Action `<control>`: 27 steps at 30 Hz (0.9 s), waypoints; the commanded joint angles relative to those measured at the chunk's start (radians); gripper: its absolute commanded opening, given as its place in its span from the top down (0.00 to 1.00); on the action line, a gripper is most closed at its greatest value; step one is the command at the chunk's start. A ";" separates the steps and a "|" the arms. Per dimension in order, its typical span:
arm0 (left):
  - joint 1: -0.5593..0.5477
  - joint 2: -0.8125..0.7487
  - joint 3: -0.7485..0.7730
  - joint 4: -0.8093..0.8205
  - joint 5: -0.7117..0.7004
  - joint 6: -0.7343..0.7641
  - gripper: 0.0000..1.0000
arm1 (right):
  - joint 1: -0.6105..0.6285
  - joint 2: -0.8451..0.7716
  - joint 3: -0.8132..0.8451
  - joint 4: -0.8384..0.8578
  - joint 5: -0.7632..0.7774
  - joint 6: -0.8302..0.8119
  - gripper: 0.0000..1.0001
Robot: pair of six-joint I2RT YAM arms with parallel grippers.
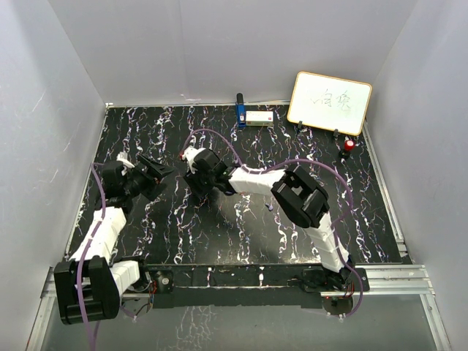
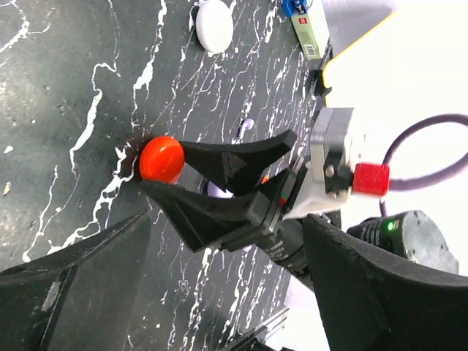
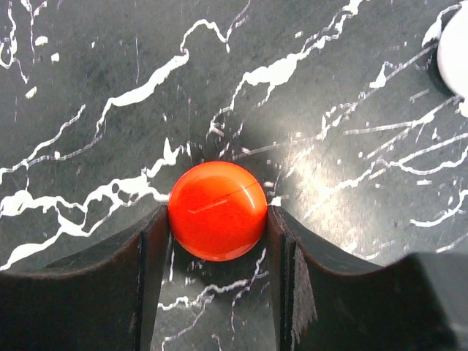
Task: Insert the wireless bluetooth earbuds into the charging case
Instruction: Pick up the charging case at the center of the board.
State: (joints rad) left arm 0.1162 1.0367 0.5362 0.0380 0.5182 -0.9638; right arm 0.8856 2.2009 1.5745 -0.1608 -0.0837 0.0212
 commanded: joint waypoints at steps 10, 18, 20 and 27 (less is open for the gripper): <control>-0.028 0.245 0.032 0.281 0.296 -0.045 0.32 | -0.130 -0.334 -0.353 0.373 -0.237 0.022 0.92; -0.155 0.326 0.067 0.361 0.269 -0.050 0.44 | -0.153 -0.387 -0.350 0.381 -0.298 0.043 0.94; -0.178 0.345 0.068 0.403 0.262 -0.060 0.46 | -0.159 -0.395 -0.345 0.380 -0.331 0.052 0.95; -0.192 0.385 0.088 0.456 0.275 -0.053 0.47 | -0.198 -0.417 -0.333 0.370 -0.448 0.084 0.97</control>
State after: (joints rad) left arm -0.0715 1.4204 0.5835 0.4408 0.7666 -1.0222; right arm 0.7120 1.8462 1.2133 0.1577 -0.4488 0.0841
